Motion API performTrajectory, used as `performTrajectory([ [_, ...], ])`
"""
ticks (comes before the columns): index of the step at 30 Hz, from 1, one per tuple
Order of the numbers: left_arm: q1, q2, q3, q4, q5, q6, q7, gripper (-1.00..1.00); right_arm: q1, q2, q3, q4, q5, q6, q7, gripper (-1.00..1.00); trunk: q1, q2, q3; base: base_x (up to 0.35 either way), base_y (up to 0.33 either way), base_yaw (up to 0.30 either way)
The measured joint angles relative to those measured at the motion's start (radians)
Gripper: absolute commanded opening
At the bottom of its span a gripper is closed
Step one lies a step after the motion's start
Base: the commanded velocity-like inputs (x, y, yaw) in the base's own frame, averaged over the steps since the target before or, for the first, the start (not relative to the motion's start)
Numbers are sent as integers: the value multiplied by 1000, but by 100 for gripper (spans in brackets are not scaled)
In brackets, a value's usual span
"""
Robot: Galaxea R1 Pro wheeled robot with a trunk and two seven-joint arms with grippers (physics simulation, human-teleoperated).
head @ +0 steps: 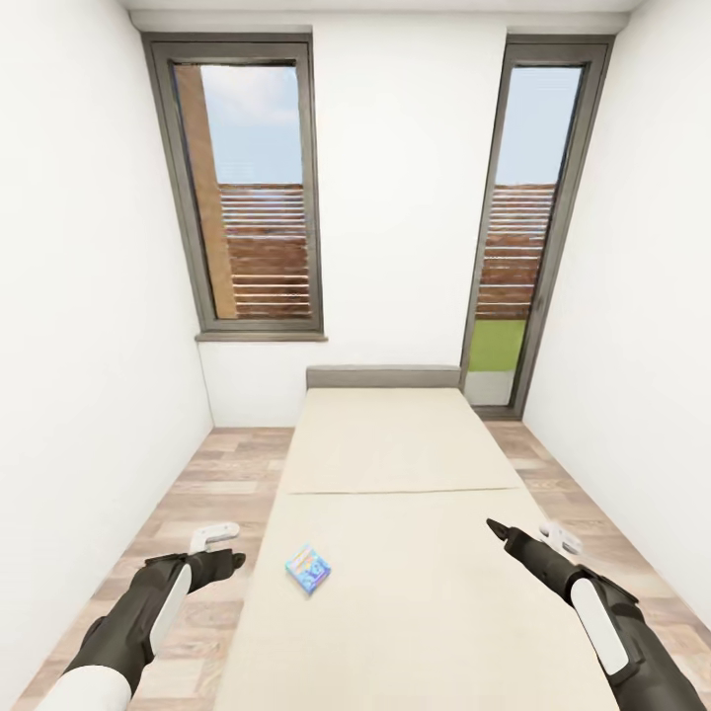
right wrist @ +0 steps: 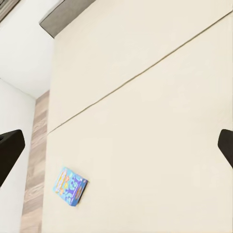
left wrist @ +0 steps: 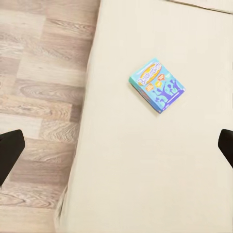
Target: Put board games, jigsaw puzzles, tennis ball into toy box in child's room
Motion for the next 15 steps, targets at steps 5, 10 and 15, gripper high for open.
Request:
performTrajectory([
  [5, 0, 0, 3, -1, 1, 1, 0, 100, 0, 0, 0, 0, 0, 0, 0, 100, 0, 0, 0, -19, 259, 0],
  [10, 0, -1, 2, -1, 0, 0, 0, 100, 0, 0, 1, 0, 1, 0, 0, 100, 0, 0, 0, -2, 271, 0],
  [15, 0, 0, 0, -1, -1, 0, 0, 100, 0, 1, 0, 0, 1, -1, 0, 100, 0, 0, 0, 54, 183, 0],
])
